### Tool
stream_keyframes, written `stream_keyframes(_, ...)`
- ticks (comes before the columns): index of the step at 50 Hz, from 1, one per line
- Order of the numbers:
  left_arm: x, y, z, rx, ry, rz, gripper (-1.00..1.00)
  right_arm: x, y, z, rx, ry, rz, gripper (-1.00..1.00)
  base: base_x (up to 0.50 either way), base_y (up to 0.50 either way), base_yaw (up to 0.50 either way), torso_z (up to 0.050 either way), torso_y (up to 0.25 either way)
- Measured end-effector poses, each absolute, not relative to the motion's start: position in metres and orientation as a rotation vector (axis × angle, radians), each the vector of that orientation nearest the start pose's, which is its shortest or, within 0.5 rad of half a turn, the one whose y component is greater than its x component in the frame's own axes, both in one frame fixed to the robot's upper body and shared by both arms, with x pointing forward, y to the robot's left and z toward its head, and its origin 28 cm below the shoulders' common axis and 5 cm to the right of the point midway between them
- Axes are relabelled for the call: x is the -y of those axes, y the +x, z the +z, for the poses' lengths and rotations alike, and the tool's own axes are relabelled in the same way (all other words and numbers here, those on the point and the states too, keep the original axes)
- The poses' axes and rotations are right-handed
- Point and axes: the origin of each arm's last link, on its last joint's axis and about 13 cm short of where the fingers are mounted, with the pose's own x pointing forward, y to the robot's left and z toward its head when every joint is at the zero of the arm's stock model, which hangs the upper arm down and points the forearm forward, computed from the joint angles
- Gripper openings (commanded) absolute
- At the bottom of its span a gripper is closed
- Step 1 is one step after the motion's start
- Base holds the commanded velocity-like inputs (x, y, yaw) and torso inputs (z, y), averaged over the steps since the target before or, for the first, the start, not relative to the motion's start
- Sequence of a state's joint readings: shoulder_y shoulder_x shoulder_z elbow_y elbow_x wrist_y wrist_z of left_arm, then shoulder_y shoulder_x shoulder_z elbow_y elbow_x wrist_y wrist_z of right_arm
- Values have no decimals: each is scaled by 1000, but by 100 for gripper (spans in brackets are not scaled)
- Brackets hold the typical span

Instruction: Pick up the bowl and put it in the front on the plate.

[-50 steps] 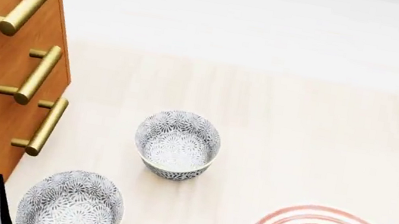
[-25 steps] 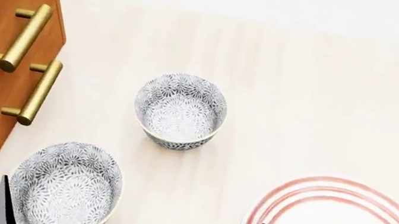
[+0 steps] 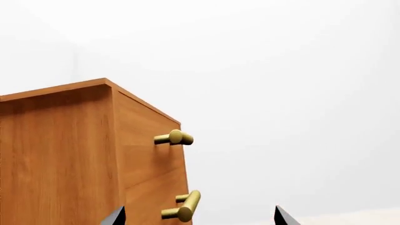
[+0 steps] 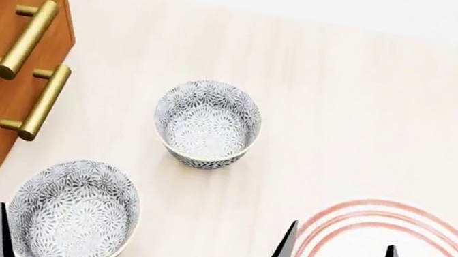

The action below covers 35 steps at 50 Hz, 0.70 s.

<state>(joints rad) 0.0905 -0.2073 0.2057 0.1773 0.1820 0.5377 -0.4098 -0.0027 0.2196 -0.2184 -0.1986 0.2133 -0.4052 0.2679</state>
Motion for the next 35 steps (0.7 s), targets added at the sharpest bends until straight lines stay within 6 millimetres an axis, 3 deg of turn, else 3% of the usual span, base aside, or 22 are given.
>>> stream_keyframes(14, -200, 185, 63, 651, 148, 74, 100, 90, 269, 149, 287, 130, -6, 100, 0, 0, 0, 0, 0)
stream_keyframes(27, -200, 184, 61, 632, 136, 67, 100, 79, 334, 215, 170, 69, 62, 100, 0, 0, 0, 0, 0)
stream_keyframes(35, -199, 184, 60, 620, 128, 61, 100, 69, 363, 247, 108, 66, 112, 100, 0, 0, 0, 0, 0)
